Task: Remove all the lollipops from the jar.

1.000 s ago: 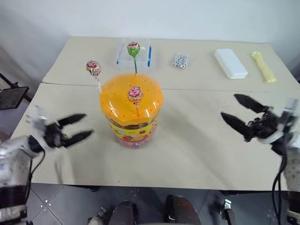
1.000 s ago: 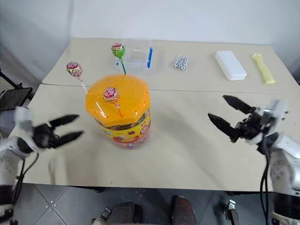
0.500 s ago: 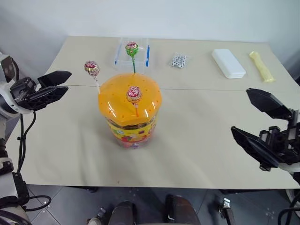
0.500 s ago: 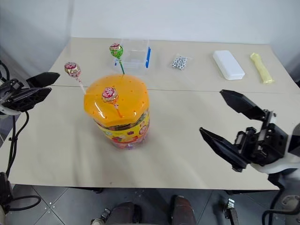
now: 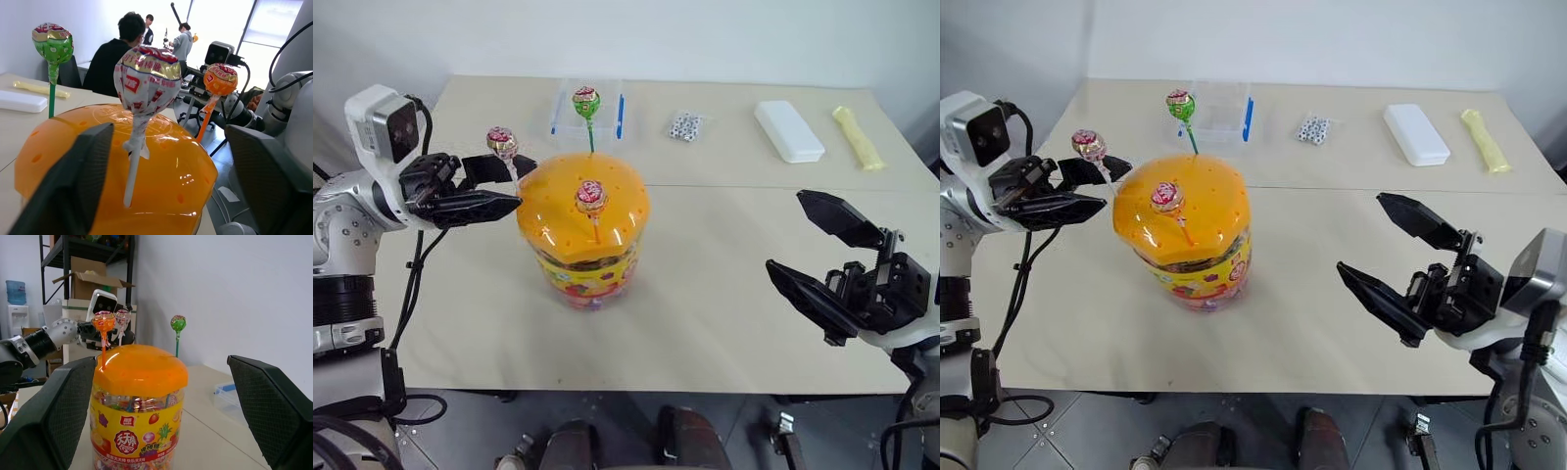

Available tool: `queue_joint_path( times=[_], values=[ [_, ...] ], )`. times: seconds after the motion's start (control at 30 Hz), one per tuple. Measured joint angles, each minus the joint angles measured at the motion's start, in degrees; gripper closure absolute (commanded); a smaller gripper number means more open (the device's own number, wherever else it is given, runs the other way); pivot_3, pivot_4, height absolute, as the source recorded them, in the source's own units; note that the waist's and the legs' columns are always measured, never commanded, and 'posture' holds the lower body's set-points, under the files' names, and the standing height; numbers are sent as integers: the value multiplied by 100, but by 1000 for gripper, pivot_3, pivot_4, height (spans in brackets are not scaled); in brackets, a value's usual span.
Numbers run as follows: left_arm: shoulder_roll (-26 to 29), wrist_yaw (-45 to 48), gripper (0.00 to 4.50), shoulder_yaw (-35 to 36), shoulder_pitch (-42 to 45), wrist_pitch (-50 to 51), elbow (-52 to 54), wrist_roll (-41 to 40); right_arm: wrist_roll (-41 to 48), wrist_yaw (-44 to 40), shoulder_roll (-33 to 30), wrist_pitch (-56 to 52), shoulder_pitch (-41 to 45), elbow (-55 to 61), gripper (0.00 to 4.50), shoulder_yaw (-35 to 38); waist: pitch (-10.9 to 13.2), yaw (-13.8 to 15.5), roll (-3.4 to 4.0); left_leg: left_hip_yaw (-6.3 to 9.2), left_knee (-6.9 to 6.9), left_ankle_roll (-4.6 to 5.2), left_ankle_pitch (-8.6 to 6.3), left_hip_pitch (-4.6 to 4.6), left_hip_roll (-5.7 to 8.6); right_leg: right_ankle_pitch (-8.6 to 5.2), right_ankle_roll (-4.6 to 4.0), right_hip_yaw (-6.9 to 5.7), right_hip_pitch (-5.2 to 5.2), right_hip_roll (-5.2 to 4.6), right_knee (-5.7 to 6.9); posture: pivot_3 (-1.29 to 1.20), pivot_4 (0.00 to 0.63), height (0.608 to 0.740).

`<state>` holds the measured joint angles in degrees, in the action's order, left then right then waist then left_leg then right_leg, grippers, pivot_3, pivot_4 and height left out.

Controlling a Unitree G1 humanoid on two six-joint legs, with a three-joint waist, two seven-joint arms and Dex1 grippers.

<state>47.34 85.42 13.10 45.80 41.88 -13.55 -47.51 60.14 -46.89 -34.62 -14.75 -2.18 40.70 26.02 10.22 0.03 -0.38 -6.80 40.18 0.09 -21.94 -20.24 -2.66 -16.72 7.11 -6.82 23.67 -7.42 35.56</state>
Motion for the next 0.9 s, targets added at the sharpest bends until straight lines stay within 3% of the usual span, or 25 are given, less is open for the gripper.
queue_joint_path(
  times=[0.3, 0.47, 0.67, 0.8, 0.9],
  values=[
    [-45, -102, 4364, 36, 0, -39, -124, -2, -116, -23, 1, 189, -126, -45, 0, 12, 0, 9, 0, 1, 0, 0, 0, -1, 1, 0, 0, -1, 0, 0, 0, 0, 150, 740],
    [-549, -523, 4453, 258, 197, 305, -197, -350, 435, 24, 9, 172, 121, -45, 0, 33, 9, 67, -15, 8, 17, 1, 0, -7, 1, 0, 0, -2, -2, 0, 2, 0, 150, 740],
    [-552, -1376, 4453, 1077, 844, 1000, -750, -1001, 875, 23, -185, -54, 601, -40, 0, -119, 9, 75, -16, 8, 19, 1, 0, -5, -1, 0, 0, -1, -1, 0, 7, 0, 150, 740],
    [-57, -1806, 4453, 1524, 856, 897, -1333, -950, 917, -145, -323, -177, 825, -52, 0, -302, 9, -1, -15, 6, 9, 1, 0, -2, -1, 0, 0, -2, 1, 0, 8, 0, 150, 740],
    [761, -2115, 4453, 1373, 218, 377, -1875, -64, 930, -370, -441, -277, 954, -86, 0, -367, 8, -56, -13, -7, -14, 1, 0, 14, 0, 0, 0, 5, 4, 1, 8, 0, 150, 740]
  ],
)
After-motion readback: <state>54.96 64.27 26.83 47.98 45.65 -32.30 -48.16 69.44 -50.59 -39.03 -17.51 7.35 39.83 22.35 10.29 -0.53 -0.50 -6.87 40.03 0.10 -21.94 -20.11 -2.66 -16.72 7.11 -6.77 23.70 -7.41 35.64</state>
